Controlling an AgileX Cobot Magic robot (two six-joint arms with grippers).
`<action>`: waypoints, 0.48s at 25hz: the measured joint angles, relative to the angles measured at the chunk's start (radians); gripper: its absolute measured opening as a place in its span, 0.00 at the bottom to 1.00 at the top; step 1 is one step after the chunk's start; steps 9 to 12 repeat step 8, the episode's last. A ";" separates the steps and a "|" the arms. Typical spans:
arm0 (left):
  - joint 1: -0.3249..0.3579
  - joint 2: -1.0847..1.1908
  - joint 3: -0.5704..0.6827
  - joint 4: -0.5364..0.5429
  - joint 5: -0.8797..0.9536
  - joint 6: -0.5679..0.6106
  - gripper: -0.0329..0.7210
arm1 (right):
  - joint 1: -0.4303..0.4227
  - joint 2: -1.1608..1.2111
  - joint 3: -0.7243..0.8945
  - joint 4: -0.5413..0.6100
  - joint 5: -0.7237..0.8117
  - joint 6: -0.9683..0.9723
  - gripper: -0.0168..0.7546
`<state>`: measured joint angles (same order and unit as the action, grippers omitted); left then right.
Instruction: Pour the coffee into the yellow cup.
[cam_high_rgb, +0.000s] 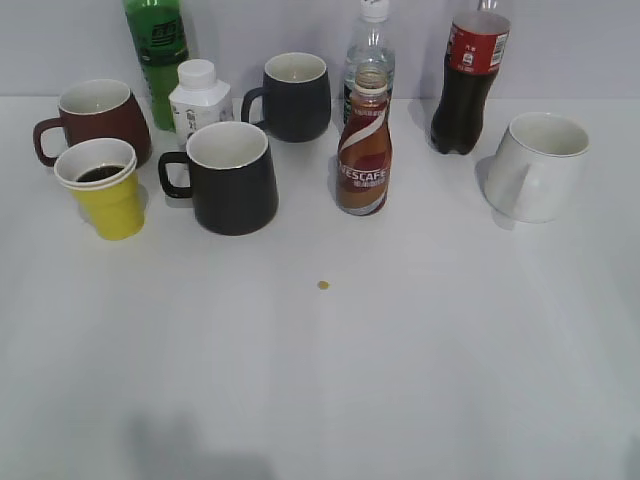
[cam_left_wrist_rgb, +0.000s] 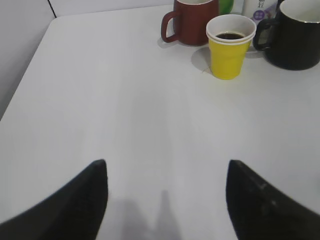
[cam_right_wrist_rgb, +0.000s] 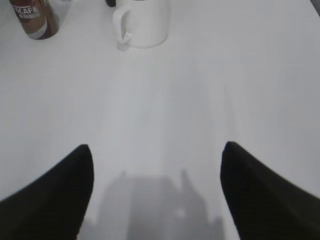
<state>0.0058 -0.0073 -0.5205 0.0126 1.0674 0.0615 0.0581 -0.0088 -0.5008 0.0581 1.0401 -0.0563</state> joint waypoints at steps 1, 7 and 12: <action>0.000 0.000 0.000 0.000 0.000 0.000 0.79 | 0.000 0.000 0.000 0.000 0.000 0.000 0.79; 0.000 0.000 0.000 0.000 0.000 0.000 0.79 | 0.000 0.000 0.000 0.000 0.000 0.000 0.79; 0.000 0.000 0.000 0.000 0.000 0.000 0.79 | 0.000 0.000 0.000 0.000 0.000 0.000 0.79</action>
